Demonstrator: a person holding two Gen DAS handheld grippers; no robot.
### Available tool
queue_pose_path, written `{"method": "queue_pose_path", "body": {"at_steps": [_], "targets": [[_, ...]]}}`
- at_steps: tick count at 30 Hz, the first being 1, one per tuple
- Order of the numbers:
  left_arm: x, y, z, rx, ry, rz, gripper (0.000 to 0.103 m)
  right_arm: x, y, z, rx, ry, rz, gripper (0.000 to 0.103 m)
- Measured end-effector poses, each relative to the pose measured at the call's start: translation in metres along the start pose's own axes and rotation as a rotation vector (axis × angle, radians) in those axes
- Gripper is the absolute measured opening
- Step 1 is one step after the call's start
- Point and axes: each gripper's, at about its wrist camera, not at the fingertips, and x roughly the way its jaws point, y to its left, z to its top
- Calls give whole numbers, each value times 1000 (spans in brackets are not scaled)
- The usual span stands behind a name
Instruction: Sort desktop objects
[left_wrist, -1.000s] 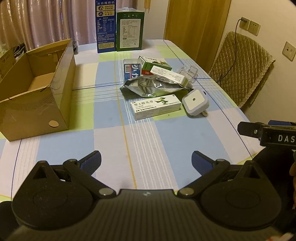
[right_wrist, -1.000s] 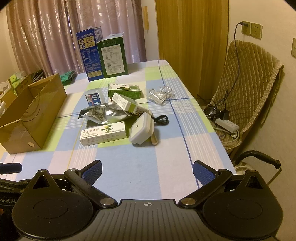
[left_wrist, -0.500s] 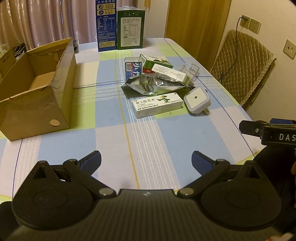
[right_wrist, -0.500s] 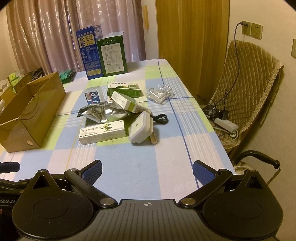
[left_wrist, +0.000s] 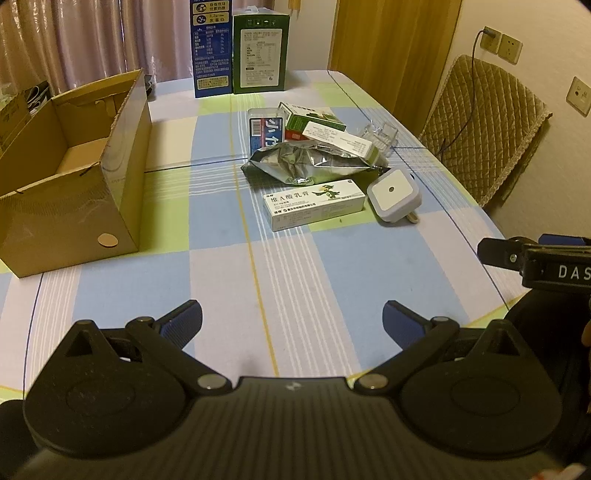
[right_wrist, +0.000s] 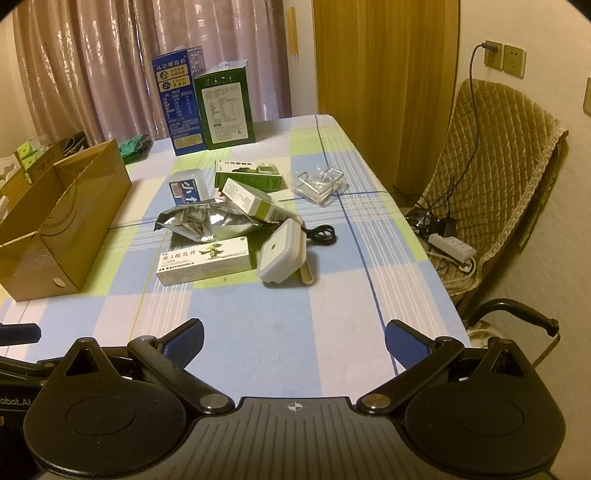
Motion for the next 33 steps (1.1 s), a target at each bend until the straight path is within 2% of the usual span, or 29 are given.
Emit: {"method": "queue_pose_path", "body": {"at_steps": [11, 19, 23, 27, 29, 33], "targets": [[2, 0, 9, 29, 3, -10, 102, 1, 1, 0, -2, 3, 0, 101], [13, 1, 23, 100, 9, -29, 102, 1, -2, 4, -13, 28, 23, 101], [21, 5, 30, 152, -5, -35, 102, 1, 0, 11, -47, 16, 27, 101], [33, 11, 39, 189, -35, -29, 102, 0, 3, 21, -113, -51, -7, 101], [43, 12, 44, 206, -37, -53, 102, 3, 4, 27, -132, -66, -15, 101], [64, 6, 50, 337, -27, -64, 102, 19, 8, 35, -206, -56, -3, 101]]}}
